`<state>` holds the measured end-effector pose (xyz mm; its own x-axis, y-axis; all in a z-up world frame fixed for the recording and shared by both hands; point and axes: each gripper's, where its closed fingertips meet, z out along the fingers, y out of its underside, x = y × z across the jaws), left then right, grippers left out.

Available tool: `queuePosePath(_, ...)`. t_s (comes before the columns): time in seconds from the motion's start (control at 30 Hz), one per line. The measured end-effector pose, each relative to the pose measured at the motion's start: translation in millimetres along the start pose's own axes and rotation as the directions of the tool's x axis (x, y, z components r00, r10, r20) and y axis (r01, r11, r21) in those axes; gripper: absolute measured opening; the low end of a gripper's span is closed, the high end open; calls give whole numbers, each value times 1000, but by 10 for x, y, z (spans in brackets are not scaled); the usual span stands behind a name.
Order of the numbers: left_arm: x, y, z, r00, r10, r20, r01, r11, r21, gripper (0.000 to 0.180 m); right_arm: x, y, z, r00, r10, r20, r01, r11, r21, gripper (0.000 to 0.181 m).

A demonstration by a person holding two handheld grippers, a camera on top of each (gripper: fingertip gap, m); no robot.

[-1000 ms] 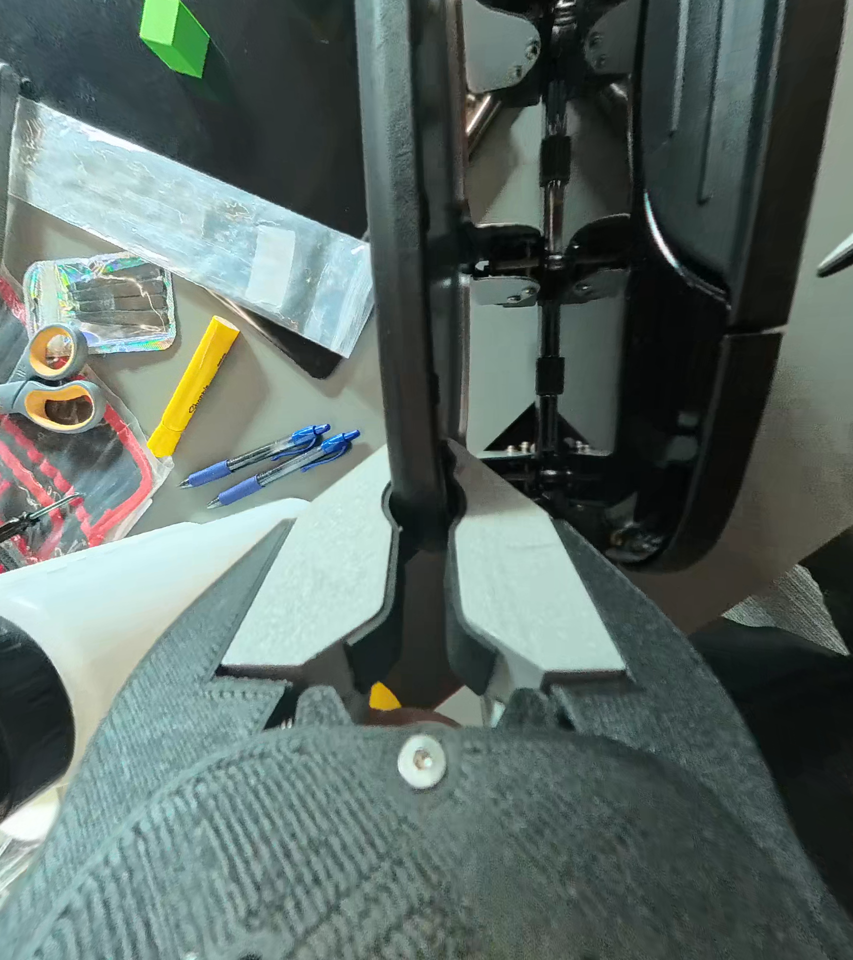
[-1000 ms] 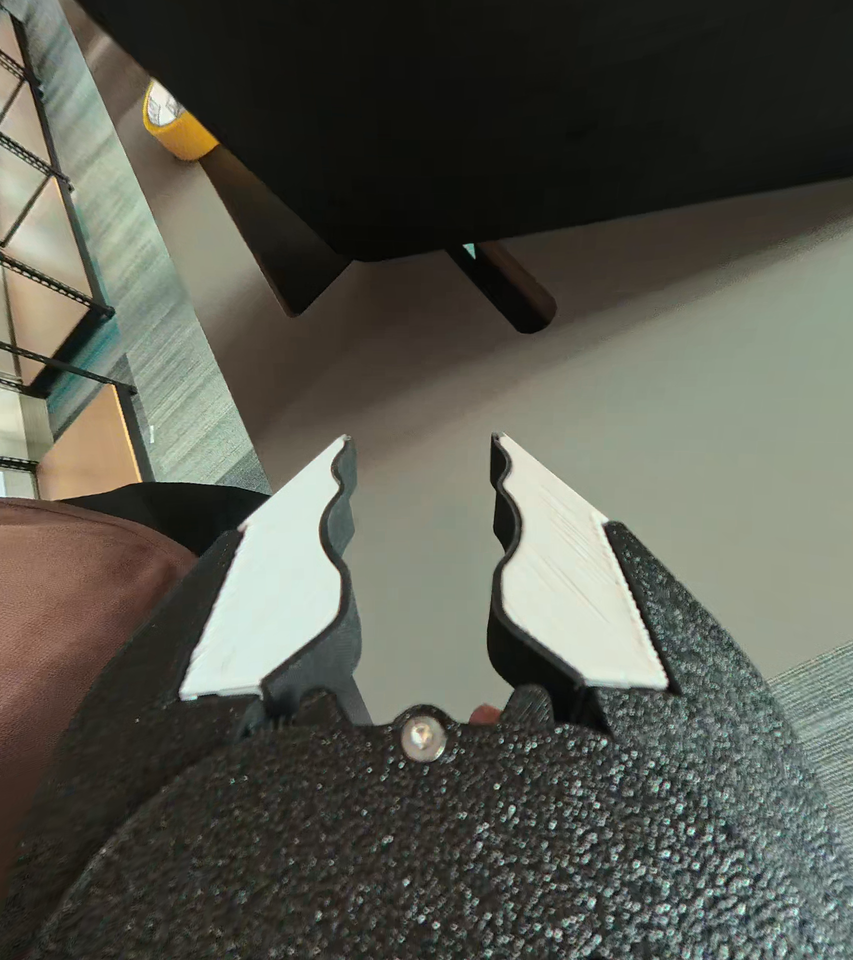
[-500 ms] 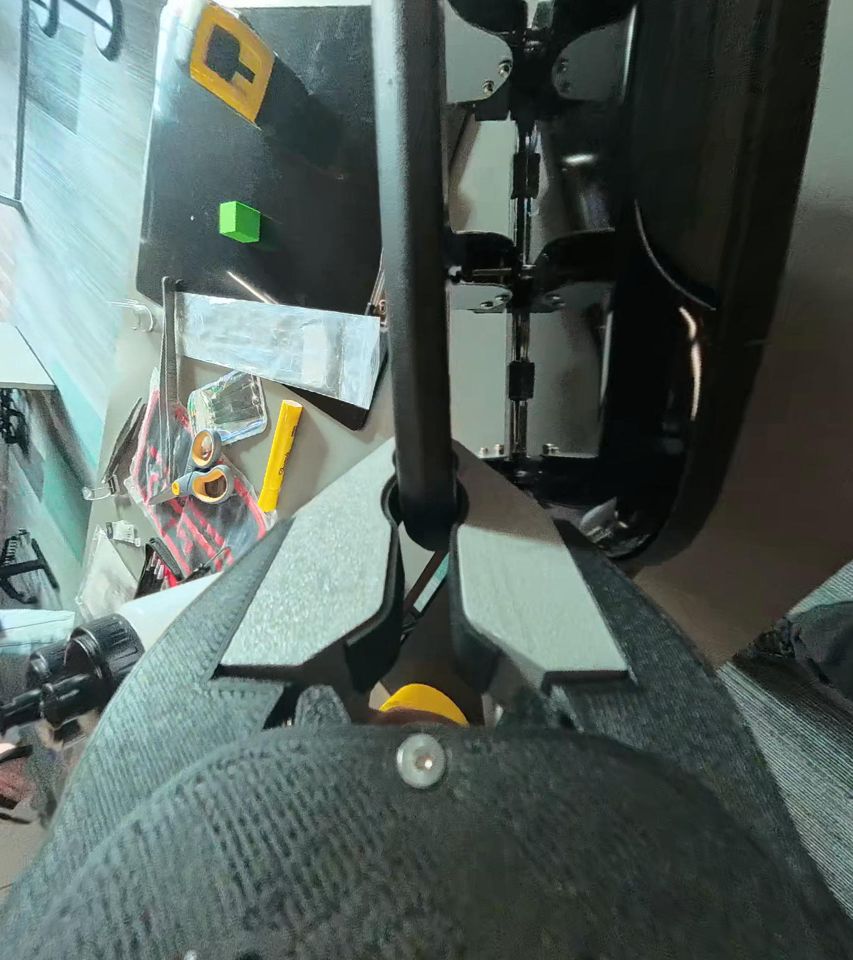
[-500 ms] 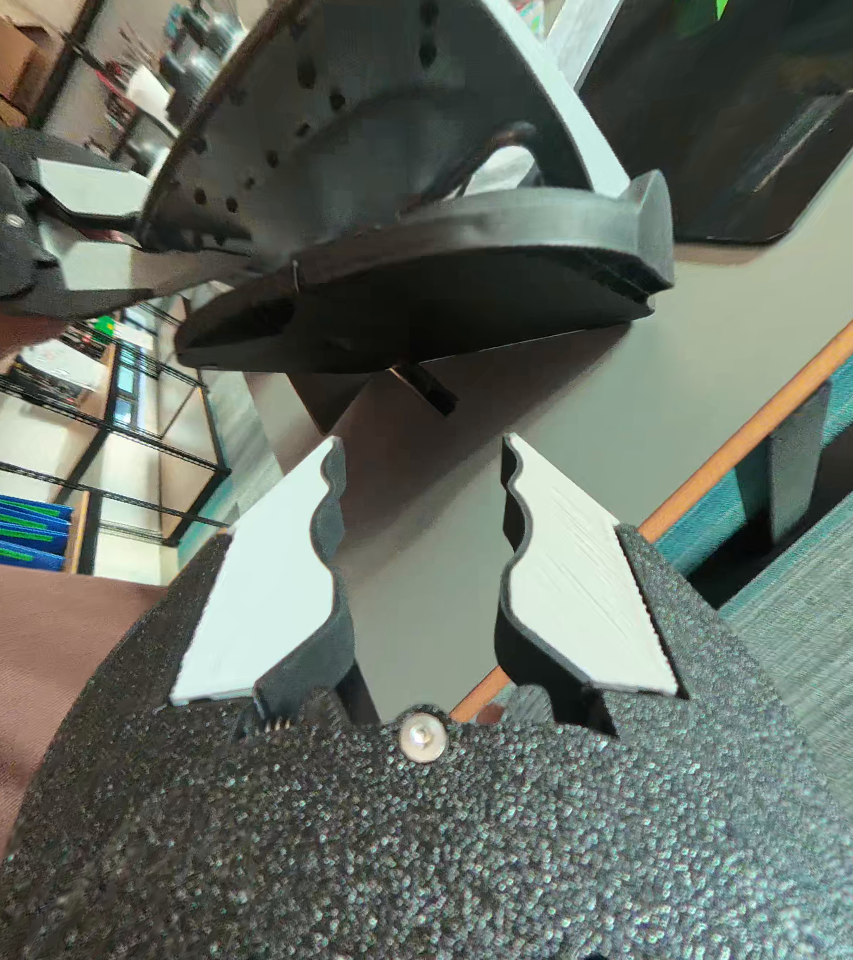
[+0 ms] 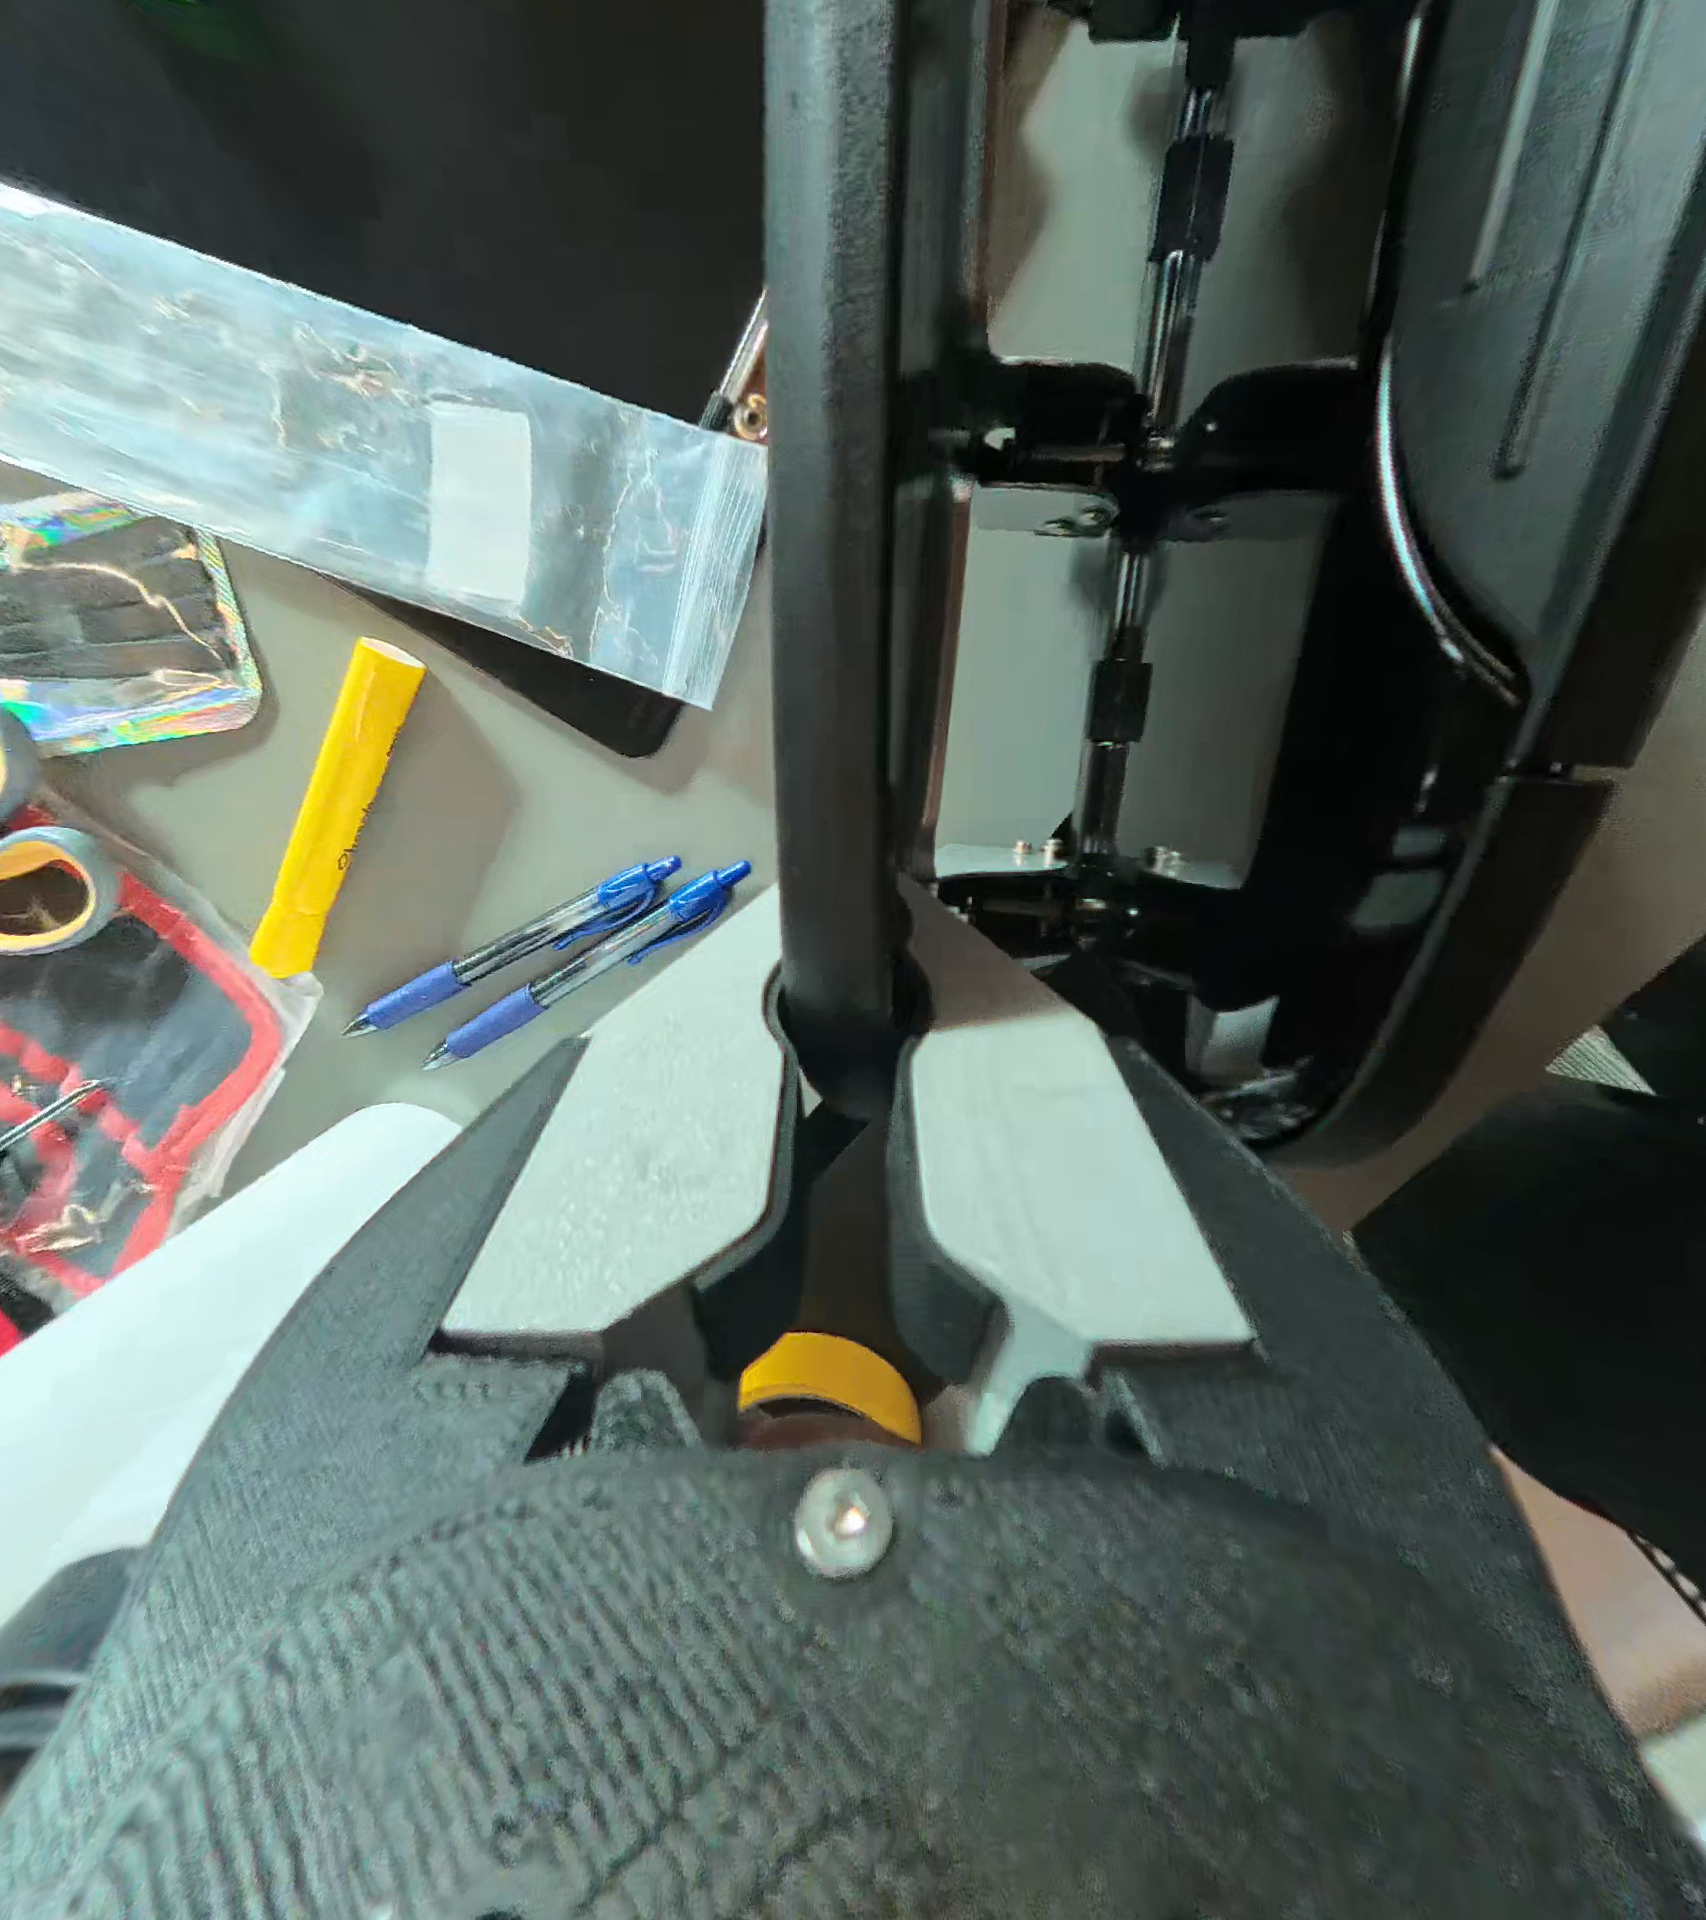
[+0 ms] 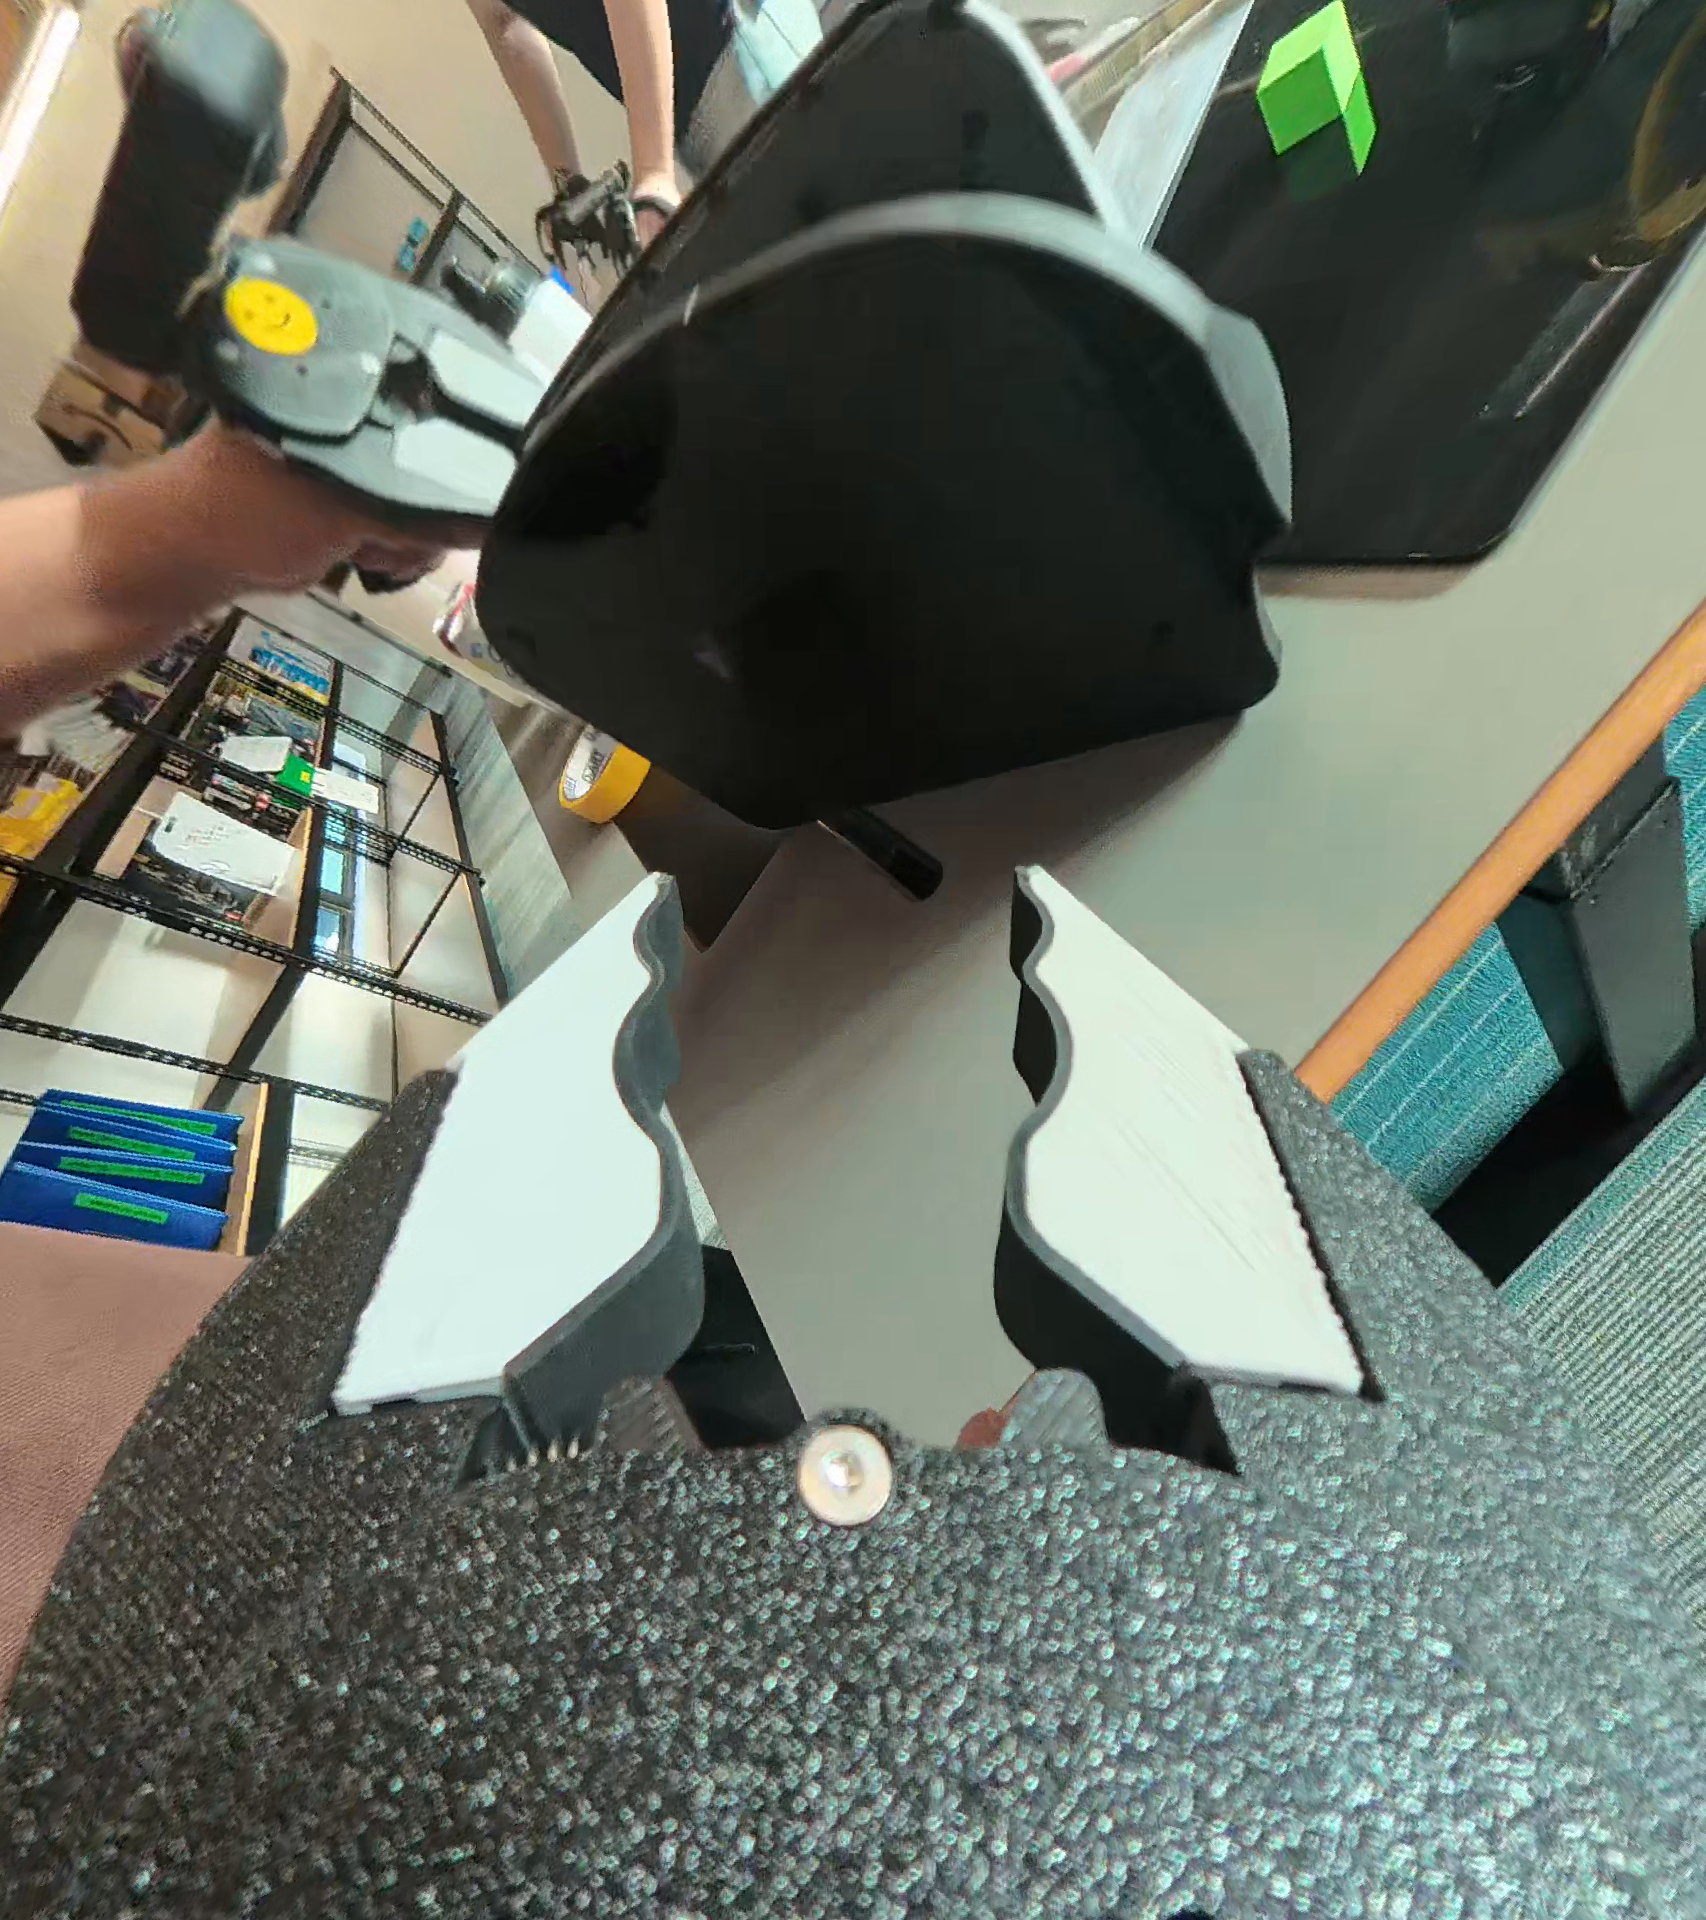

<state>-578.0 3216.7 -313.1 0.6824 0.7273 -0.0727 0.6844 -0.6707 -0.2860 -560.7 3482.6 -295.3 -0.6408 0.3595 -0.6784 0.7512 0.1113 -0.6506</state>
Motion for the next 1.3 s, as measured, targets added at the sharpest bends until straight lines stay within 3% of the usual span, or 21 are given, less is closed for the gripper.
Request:
queuePosePath(0.23,-90,90,140,978,-100,-182,94,995,-39,9,197,665,-250,991,101,-84,-102,995,-10,59)
queuePosePath(0.47,-85,76,132,983,-80,-167,69,995,-73,9,516,1119,-477,968,191,-166,-198,980,-26,58)
queuePosePath(0.97,-128,81,156,980,-117,-160,105,991,-84,10,334,1017,-102,987,94,-128,-105,991,-78,56)
queuePosePath(1.1,-83,51,84,999,22,-32,-25,996,-89,14,278,968,-133,991,17,-136,-27,997,-70,56)
queuePosePath(1.3,402,-101,-223,952,173,254,-180,984,6,8,63,871,-182,932,-305,-195,284,950,-129,56)
